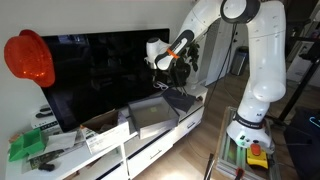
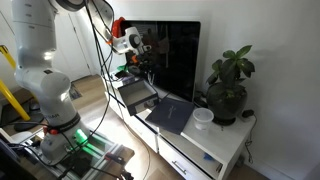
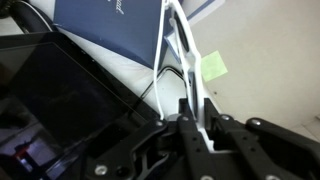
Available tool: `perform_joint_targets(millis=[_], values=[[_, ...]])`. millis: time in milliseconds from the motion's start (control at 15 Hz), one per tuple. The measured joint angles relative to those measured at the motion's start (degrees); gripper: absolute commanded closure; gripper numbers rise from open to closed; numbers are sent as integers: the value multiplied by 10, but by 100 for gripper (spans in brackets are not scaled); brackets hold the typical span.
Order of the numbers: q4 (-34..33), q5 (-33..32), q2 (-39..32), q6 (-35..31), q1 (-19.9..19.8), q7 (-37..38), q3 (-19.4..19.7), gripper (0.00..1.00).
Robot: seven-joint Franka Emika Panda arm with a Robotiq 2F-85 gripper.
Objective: Remove the shoe box lid and put it to the tight side of the shoe box, remove the sunglasses from the shoe box and put them on the shoe box lid
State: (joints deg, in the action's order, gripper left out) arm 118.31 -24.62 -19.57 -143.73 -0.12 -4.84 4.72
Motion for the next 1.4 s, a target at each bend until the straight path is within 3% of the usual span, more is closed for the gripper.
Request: perform_joint_targets(millis=[400,867,1267,1333,1400], values=[[-23,-86,-90,-70,-21,1,74,96],[-59,-65,-181,-69,-94,-67,79,96],[-109,-27,-247,-69,-104,-69,76,96],[-118,-20,-258,-69,-104,-69,75,59],[-127,-14,-268,-69,-104,-69,75,58]])
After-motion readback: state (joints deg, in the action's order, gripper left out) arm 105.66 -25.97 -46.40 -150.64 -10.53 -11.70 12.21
